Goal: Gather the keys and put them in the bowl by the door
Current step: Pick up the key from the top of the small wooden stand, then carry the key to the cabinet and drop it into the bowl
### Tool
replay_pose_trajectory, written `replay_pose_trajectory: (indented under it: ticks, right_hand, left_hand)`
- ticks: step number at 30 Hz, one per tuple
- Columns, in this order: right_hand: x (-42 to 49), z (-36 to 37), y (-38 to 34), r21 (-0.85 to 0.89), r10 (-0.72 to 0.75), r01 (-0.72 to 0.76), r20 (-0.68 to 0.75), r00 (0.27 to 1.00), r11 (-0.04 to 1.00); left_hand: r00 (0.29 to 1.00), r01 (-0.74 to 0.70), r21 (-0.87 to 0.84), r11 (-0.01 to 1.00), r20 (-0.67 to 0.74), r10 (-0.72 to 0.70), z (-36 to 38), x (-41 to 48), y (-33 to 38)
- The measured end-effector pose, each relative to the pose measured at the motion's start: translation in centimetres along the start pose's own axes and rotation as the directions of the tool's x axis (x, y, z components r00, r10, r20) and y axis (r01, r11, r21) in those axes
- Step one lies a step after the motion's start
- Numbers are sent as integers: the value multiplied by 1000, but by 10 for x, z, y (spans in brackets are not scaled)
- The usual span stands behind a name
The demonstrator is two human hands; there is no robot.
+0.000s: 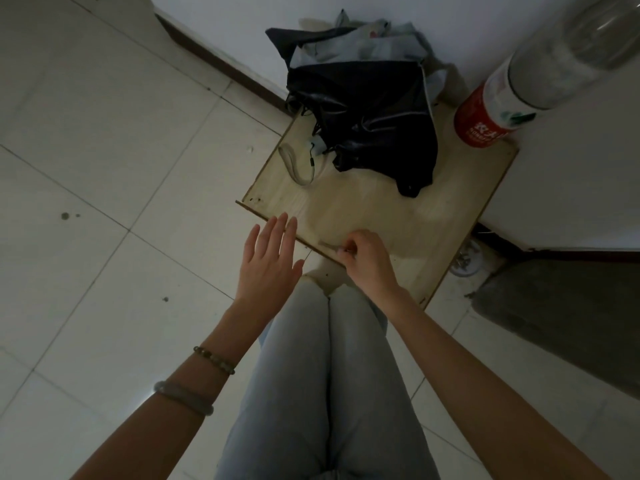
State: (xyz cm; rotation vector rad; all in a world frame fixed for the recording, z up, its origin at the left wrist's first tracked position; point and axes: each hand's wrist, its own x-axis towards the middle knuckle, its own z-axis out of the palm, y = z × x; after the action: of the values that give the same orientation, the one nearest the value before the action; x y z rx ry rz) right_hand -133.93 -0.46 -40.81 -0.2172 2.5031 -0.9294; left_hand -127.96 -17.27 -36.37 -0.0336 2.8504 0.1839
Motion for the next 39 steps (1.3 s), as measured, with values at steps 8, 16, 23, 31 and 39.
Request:
replay_pose_trajectory:
  ticks: [8, 16, 23, 31, 39]
  right_hand:
    - [-26, -70, -60, 123, 27, -26, -3, 1000, 992]
    - [-81, -177, -181, 189, -221, 220, -18, 975, 957]
    - [-125, -234, -264, 256, -326, 293, 94, 941, 921]
    - [-145, -242, -322, 346, -533, 450, 197, 823, 823]
    - [-148, -216, -353, 356, -668, 571, 281, 689, 739]
  left_hand:
    - [996, 19, -19, 1000, -87, -20, -76, -28, 4]
    - [972, 110, -67, 992, -201, -121, -195, -80, 5]
    - [915, 241, -109, 964, -306, -263, -266, -138, 8]
    - [784, 459, -152, 875, -393, -480, -291, -196, 6]
    - [648, 619, -213, 756, -405, -645, -286, -241, 2]
